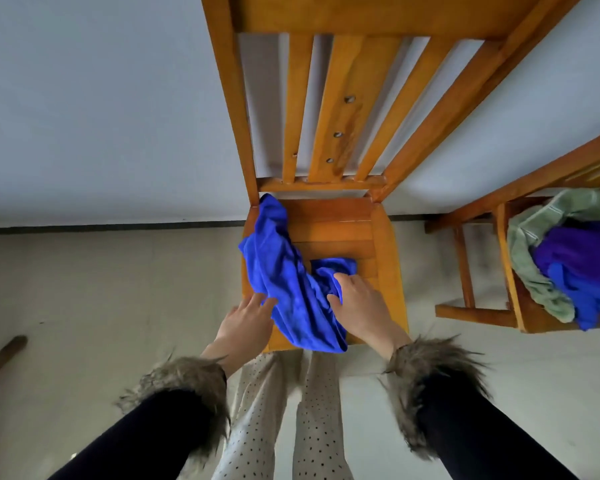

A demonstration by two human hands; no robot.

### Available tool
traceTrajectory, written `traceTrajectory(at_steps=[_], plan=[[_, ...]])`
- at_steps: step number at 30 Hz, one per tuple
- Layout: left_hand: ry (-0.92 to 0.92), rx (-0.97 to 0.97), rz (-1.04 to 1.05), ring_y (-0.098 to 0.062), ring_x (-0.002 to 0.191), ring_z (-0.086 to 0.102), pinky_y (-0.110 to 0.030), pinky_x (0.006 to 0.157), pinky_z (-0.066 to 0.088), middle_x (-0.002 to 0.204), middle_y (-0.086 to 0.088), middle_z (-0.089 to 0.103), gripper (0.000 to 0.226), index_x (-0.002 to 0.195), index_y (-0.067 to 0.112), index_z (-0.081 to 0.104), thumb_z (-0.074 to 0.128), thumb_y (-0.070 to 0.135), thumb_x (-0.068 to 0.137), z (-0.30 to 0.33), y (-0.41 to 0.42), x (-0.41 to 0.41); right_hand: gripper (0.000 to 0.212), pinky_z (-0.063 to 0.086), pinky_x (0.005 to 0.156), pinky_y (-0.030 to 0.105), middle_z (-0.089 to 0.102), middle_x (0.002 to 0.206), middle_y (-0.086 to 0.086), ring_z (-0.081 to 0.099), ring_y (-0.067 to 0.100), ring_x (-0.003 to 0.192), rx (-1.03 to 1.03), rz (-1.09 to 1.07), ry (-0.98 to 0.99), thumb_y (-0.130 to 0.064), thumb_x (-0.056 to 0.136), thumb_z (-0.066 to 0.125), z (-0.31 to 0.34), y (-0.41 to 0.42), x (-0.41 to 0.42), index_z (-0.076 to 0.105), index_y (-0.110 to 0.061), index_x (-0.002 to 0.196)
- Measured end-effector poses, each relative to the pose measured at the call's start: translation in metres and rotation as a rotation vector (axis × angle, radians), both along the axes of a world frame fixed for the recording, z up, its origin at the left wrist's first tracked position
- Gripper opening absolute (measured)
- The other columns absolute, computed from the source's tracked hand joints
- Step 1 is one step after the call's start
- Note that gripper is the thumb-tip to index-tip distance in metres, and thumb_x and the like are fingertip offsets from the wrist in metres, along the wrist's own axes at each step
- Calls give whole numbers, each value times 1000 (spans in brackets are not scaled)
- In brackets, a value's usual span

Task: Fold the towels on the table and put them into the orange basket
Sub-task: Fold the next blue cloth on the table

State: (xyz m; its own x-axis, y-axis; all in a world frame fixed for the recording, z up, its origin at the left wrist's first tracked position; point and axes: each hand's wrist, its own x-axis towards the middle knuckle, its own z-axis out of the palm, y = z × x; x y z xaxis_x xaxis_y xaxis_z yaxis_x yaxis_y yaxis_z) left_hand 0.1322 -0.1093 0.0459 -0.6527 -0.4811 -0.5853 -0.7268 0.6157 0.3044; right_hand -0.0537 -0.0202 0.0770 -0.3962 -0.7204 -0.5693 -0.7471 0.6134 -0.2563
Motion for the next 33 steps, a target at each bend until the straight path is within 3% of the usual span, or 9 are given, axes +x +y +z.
traceTrajectory(at_steps=[5,11,16,20,22,24,26,29,33], plan=[[124,-236,-269,-34,103,64,-38,74,57,107,-10,68,53,95,11,72,83,5,44,-69,-19,-33,38,44,90,41,54,124,8,48,29,116,25,10,-62,-25,97,39,-82,-15,-18,45,-17,133],[139,-342,-650,-25,116,58,-36,91,50,114,4,67,53,108,21,69,66,13,56,-112,-44,-85,27,41,79,36,64,108,8,58,28,104,-20,-32,-113,-29,94,48,-137,-9,0,58,-12,112],[68,-367,-779,-23,84,64,-40,89,50,75,1,64,25,71,21,69,54,7,57,-116,-57,-97,33,40,80,34,64,111,5,58,26,106,52,13,-127,-36,91,52,-152,-1,3,53,-16,117],[191,-425,-690,-24,72,59,-35,82,49,69,-2,58,30,64,16,61,36,1,70,-104,-58,-88,28,41,77,33,65,106,4,58,26,103,95,-130,-247,-32,91,54,-151,-7,0,54,-14,113],[301,-428,-605,-25,75,58,-35,83,44,72,-3,58,29,69,14,59,36,-2,75,-99,-56,-83,14,39,69,32,63,85,2,58,26,88,117,-119,-277,-29,92,52,-148,-9,-2,55,-16,88],[391,-378,-474,-26,81,59,-32,85,38,74,-3,59,21,74,13,59,47,-4,74,-93,-55,-78,26,33,63,30,51,67,-3,52,24,77,113,-155,-314,-26,93,49,-140,-10,-3,43,-19,69],[466,-255,-261,-24,80,58,-28,81,36,74,-5,60,9,75,11,59,52,8,78,-80,-52,-74,23,31,58,30,53,69,0,53,25,76,64,-258,-383,-24,94,47,-129,-9,-6,44,-18,73],[531,-95,120,-16,79,45,-24,75,34,74,-7,61,27,77,6,61,46,29,80,-44,-52,-65,21,30,48,21,60,73,3,50,19,67,-63,-335,-370,-26,95,47,-96,-10,-14,49,-14,78],[626,-168,273,-14,77,43,-25,72,37,72,-4,60,22,75,6,62,53,26,78,17,-57,-50,21,28,46,19,47,61,-12,44,6,56,-227,-295,-326,-28,96,49,-32,-21,-23,52,-15,79]])
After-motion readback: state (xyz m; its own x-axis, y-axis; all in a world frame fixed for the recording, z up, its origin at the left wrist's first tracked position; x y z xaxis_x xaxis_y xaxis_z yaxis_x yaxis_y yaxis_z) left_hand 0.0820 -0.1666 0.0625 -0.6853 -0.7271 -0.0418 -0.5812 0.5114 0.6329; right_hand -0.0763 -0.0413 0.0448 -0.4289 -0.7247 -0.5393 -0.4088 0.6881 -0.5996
